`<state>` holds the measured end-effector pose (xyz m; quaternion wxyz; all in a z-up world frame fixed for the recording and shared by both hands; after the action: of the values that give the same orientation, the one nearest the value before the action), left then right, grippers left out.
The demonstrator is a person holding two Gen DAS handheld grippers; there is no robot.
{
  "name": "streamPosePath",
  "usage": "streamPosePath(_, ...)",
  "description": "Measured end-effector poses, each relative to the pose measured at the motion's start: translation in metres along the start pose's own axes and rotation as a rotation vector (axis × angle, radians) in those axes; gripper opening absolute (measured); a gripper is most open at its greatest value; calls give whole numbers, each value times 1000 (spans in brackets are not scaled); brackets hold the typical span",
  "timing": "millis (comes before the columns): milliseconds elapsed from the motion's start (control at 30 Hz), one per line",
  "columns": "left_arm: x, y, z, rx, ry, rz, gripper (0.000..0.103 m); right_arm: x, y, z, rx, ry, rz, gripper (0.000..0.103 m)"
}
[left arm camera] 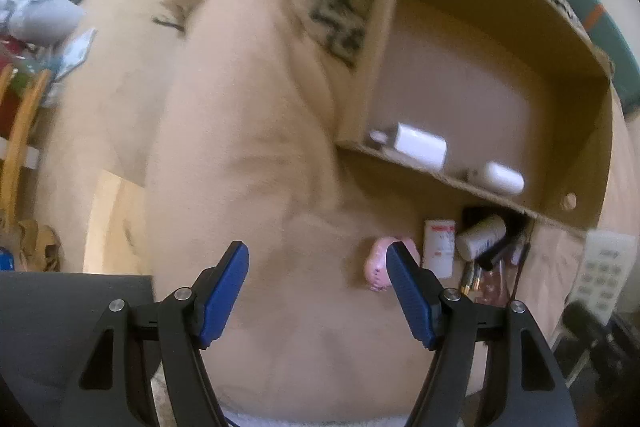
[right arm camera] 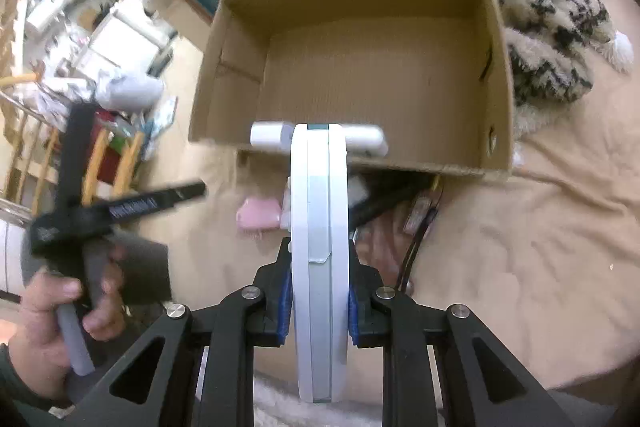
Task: Organize rigid objects
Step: 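Grasp the white remote control with the right gripper while the left gripper grasps the pink heart purse, then lift the remote and pink purse over the box and lower them inside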
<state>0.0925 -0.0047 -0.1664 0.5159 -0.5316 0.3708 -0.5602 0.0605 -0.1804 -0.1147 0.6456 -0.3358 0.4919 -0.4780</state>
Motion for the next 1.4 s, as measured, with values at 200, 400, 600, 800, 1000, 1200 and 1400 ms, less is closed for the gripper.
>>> streamPosePath(200,18,39,-1,-104,61,28,69,7,8,0,0,29,12,23)
streamPosePath(400,34,63,-4,-151,104,46,69,13,0,-6,13,23,30,23)
streamPosePath(600,44,86,-4,-199,103,38,68,14,-2,-7,19,16,29,23)
streamPosePath(800,54,91,-3,-183,163,68,49,11,4,-6,6,-4,5,23)
streamPosePath(1000,49,90,2,-179,165,58,49,9,6,-7,-2,-18,-13,23)
streamPosePath(1200,40,78,-9,-150,160,75,49,12,5,-7,1,-16,-21,23)
streamPosePath(1400,23,63,-17,-124,125,99,49,13,3,-5,10,-15,-28,23)
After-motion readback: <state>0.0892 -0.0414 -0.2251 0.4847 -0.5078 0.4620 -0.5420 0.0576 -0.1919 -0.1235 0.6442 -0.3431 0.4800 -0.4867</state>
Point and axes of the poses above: each gripper's, at about its wrist camera, not at the fingertips, and y roughly the way its jaws point, x to its right, z to its top, the point moved 6 cm from there along y, roughly the way its jaws point, and after that the axes turned 8 degrees about -z, right-handed, at the moved point
